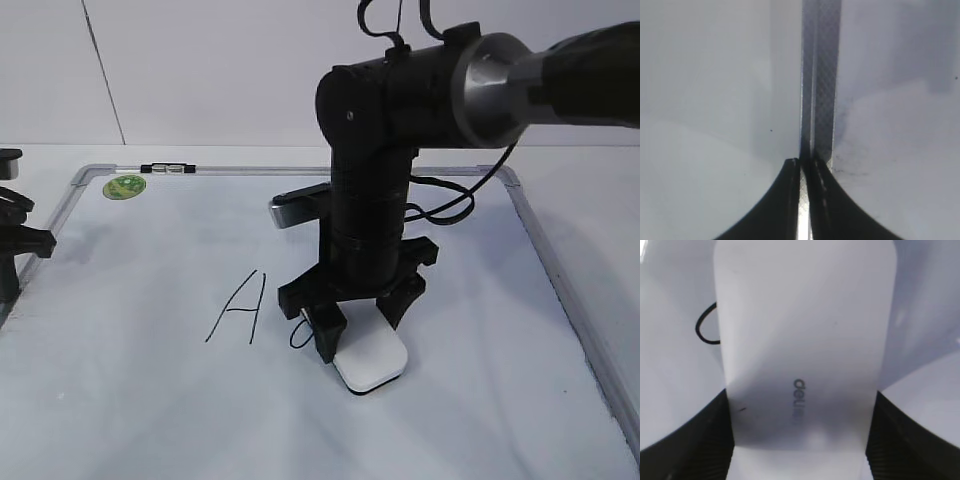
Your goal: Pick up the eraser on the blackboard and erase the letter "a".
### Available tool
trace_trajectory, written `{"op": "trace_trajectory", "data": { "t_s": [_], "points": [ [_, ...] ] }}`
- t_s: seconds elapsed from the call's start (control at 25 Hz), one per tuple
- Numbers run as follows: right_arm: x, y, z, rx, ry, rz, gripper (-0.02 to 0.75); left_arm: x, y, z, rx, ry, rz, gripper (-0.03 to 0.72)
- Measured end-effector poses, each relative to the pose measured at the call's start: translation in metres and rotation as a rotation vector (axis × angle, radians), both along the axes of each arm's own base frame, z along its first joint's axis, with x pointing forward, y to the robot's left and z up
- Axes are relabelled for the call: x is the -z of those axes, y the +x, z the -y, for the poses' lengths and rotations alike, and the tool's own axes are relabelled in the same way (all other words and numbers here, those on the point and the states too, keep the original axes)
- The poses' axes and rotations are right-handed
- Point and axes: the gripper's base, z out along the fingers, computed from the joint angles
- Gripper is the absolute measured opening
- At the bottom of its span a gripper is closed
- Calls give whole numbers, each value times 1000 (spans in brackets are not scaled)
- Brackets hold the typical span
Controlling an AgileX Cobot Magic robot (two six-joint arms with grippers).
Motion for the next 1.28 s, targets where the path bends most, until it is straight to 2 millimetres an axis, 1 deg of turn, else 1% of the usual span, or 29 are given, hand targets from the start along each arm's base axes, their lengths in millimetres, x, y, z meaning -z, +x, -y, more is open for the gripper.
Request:
{"op": "trace_trajectory", "data": {
  "t_s": [0.28,0.4,1.16,1.28],
  "points": [
    [1,-16,-19,-60,1,2,549,0,0,0,2,2,2,17],
    [1,-20,-24,-78,3,4,549,0,0,0,2,2,4,17],
    [0,-16,-20,-95,-49,48,549,0,1,0,2,2,10,17],
    [0,-12,-15,-76,-49,48,549,0,1,0,2,2,9,17]
  ]
}}
